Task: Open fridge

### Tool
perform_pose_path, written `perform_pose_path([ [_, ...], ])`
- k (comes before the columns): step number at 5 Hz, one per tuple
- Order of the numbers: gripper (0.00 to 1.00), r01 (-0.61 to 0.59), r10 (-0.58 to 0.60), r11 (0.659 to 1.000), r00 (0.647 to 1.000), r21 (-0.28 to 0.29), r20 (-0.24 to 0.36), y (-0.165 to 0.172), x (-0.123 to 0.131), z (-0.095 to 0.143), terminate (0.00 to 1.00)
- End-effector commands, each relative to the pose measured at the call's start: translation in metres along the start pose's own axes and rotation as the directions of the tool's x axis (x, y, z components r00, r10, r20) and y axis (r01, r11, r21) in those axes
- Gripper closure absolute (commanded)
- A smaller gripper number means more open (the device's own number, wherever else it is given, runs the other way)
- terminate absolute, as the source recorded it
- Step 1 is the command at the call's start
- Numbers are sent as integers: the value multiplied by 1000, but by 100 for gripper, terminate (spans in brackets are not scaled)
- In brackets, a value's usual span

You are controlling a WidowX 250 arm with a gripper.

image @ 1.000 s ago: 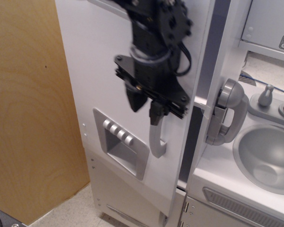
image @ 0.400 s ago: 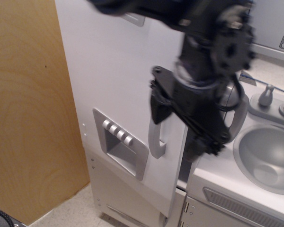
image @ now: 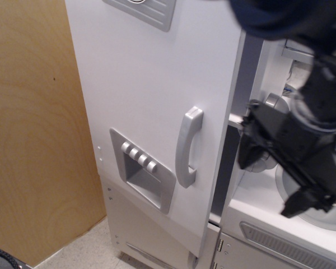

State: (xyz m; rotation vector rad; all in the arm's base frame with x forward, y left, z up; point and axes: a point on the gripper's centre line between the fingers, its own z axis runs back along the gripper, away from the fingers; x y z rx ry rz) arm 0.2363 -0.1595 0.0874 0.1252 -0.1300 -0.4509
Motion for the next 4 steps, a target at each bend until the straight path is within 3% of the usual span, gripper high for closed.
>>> perform_pose_path([
  [1, 0, -50, 51, 999, 997, -16, 64, -3, 52, 7, 0],
  [2, 0, -142, 141, 990, 987, 7, 80, 24, 66, 4, 0],
  [4, 0, -189, 188, 980, 982, 55, 23, 66, 30, 3, 0],
])
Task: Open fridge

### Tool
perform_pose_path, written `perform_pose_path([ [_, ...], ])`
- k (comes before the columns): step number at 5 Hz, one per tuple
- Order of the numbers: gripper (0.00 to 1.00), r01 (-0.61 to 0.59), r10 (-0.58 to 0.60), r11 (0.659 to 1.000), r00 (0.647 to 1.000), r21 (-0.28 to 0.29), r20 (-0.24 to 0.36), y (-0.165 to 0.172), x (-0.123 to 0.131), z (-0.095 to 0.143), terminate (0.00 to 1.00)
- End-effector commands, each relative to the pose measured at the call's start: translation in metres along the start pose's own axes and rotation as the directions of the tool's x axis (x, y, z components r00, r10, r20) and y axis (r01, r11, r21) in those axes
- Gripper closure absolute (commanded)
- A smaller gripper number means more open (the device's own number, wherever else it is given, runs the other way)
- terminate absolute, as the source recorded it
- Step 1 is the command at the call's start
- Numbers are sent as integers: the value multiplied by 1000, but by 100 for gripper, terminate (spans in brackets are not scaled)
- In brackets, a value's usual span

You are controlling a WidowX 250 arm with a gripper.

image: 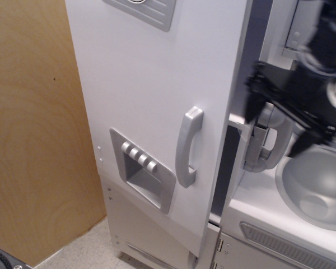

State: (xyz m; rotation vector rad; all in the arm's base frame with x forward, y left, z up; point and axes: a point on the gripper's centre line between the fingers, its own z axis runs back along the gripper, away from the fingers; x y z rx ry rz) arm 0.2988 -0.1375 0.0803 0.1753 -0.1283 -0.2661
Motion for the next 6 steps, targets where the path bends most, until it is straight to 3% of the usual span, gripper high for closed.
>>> perform_pose_path([
  [1, 0, -22, 22, 1000, 1000, 2, -10, 47, -31, 16, 0],
  [2, 0, -40, 40, 999, 997, -5, -61, 68, -45, 16, 0],
  [4, 0, -32, 32, 999, 999, 11, -16, 127, -83, 21, 0],
  [6, 0, -57, 57, 997, 998, 44, -7, 172, -104, 12, 0],
])
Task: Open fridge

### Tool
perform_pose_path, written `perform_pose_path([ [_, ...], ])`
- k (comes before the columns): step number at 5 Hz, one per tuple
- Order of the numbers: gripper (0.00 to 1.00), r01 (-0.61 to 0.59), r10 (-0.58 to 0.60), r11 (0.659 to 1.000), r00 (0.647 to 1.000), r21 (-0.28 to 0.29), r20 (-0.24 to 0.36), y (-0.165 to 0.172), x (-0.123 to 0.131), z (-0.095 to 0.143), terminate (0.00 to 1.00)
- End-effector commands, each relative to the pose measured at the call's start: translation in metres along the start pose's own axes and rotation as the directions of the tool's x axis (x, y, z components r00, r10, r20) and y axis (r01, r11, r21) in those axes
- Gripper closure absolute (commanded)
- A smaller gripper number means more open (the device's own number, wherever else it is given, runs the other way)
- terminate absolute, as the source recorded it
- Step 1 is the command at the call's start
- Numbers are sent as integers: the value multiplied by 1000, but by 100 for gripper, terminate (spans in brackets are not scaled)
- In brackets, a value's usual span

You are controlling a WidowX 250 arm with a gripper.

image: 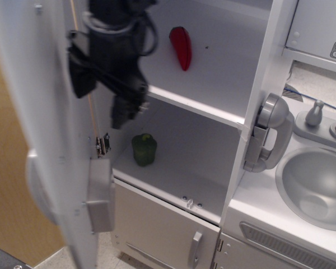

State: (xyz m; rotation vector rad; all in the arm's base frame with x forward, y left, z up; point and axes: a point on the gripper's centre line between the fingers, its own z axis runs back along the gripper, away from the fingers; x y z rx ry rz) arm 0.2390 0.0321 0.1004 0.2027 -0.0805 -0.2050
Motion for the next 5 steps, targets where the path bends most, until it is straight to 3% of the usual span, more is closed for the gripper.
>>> perform_pose_path([
  [1, 0, 15, -17, 999, 996, 29, 87, 45, -5, 7, 0],
  [3, 0, -26, 25, 1000, 996, 9, 80, 85, -5, 8, 0],
  [5, 0, -63, 62, 998, 996, 13, 68, 87, 0, 7, 0],
])
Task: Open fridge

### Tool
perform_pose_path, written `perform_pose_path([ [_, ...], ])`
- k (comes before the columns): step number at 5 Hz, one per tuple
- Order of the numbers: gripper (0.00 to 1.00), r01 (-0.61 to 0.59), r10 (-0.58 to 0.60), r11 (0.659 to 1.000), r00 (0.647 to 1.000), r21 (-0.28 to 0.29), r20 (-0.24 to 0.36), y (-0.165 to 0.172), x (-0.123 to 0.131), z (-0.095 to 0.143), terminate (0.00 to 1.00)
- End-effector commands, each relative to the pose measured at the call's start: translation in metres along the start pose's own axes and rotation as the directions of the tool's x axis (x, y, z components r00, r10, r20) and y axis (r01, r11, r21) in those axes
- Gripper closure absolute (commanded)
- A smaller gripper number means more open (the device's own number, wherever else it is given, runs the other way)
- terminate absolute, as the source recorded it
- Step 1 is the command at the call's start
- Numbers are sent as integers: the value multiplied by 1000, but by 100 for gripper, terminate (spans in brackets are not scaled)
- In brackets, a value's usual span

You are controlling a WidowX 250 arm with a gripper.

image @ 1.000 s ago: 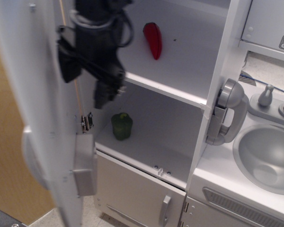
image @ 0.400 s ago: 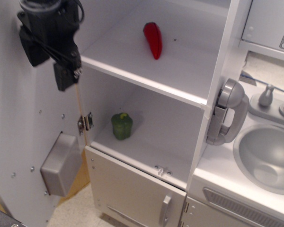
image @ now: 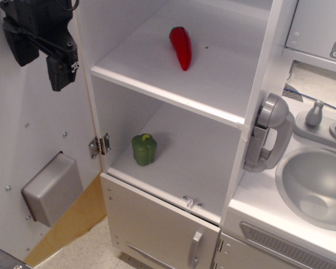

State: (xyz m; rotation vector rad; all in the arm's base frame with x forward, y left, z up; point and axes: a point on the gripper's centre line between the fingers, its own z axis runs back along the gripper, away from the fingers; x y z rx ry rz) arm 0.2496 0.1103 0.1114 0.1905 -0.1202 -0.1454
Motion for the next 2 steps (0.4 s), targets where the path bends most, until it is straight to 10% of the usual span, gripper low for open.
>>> perform_pose_path([
  [1, 0, 1, -2, 1000, 999, 20, 34, 7, 6, 12, 0],
  [2, 0, 1, -2, 1000, 999, 20, 34, 7, 6, 12, 100],
])
